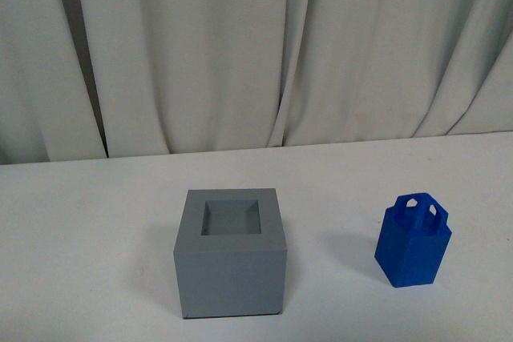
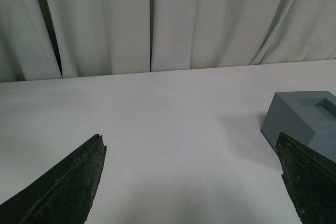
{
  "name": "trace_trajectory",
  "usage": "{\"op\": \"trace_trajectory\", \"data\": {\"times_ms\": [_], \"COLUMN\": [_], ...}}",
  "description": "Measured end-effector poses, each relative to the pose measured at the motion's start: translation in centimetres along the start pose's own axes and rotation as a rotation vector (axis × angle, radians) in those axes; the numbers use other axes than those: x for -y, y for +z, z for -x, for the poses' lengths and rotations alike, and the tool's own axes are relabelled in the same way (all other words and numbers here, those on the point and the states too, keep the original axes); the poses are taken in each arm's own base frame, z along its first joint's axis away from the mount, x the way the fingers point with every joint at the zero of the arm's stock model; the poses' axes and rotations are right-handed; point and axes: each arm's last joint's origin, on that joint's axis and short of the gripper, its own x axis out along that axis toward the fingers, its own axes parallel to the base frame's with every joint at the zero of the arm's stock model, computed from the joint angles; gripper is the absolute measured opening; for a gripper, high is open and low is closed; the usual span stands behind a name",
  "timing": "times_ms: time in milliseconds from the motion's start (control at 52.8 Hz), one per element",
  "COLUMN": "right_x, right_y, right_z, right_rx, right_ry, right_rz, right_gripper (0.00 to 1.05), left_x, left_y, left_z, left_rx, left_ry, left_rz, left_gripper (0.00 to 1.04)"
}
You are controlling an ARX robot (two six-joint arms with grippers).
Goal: Insert blue part into gray base
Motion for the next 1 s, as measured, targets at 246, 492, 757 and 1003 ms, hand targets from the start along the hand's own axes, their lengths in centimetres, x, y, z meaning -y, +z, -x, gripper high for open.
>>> {"op": "trace_trajectory", "data": {"times_ms": [246, 492, 757, 1003], "right_x": [0.00, 0.00, 0.00, -0.29], "right_y": [0.00, 0.00, 0.00, 0.19], "right_z": [0.00, 0.00, 0.00, -0.97], "right_rx": [0.000, 0.000, 0.000, -0.324], "right_ry": [0.000, 0.000, 0.000, 0.535], "right_rz": [0.000, 0.000, 0.000, 0.068], "right_gripper": [0.97, 0.97, 0.97, 0.97], "left_x": [0.00, 0.00, 0.00, 0.00], "left_y": [0.00, 0.00, 0.00, 0.00], "left_z": [0.00, 0.00, 0.00, 0.00], "left_rx": [0.000, 0.000, 0.000, 0.000], "left_ry": [0.000, 0.000, 0.000, 0.001], "left_rz": [0.000, 0.000, 0.000, 0.000], "left_gripper": [0.99, 0.99, 0.99, 0.99]}}
